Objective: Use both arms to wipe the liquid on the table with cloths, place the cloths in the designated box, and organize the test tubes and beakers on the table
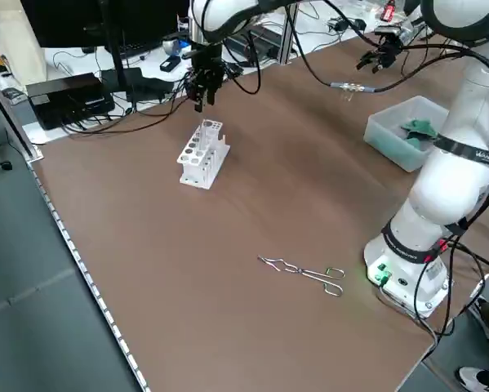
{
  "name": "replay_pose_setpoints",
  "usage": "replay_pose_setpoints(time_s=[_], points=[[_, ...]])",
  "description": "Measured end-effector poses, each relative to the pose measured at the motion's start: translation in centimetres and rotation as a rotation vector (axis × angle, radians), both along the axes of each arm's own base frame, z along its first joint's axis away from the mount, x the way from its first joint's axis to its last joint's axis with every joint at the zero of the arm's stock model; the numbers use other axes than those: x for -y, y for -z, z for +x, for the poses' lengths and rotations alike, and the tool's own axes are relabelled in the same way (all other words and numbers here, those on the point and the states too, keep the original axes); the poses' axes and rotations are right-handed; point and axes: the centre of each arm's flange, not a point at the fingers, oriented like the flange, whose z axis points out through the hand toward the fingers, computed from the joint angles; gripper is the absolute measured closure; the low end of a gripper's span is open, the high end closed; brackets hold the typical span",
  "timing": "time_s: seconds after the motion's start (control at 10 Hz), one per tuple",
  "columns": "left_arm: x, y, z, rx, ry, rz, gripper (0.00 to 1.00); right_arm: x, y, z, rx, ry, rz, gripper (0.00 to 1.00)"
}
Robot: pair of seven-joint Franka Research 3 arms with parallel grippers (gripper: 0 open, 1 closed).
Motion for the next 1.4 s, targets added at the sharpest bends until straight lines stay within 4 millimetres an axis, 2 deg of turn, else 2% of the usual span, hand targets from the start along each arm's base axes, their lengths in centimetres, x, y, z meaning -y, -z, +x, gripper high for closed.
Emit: replay_pose_setpoints(time_s=[0.2,0.3,0.4,0.5,0.7,0.8,1.0,1.2,1.3,1.4], points=[[0.2,-1.4,0.6,0.028,0.014,0.008,0.05,-0.2,3.0,-0.4,0.112,-0.013,0.069,0.01],[0.5,-2.7,1.0,0.051,0.023,0.012,0.0,-0.4,4.3,-0.3,0.167,-0.013,0.101,0.01],[1.4,-4.4,1.0,0.073,0.043,0.01,0.0,-0.7,5.7,-0.1,0.204,-0.014,0.123,0.01],[3.2,-6.6,0.7,0.087,0.089,0.0,0.0,-1.2,7.0,0.4,0.239,-0.011,0.144,0.01],[8.5,-11.0,-0.2,0.091,0.179,-0.025,0.0,-2.0,10.1,0.9,0.296,-0.01,0.175,0.01],[11.2,-13.5,-0.8,0.082,0.221,-0.035,0.0,-2.1,11.0,0.9,0.31,-0.012,0.176,0.01],[15.3,-18.4,-1.8,0.058,0.244,-0.048,0.01,-2.2,11.3,1.0,0.337,-0.023,0.176,0.01],[18.2,-22.2,-2.2,0.084,0.26,-0.051,0.01,-2.9,11.3,0.6,0.342,-0.035,0.188,0.01],[19.7,-23.2,-2.5,0.084,0.263,-0.054,0.01,-3.7,11.4,0.1,0.339,-0.038,0.2,0.01],[21.2,-23.4,-2.9,0.06,0.263,-0.06,0.01,-4.4,11.4,-0.2,0.336,-0.037,0.212,0.01]])
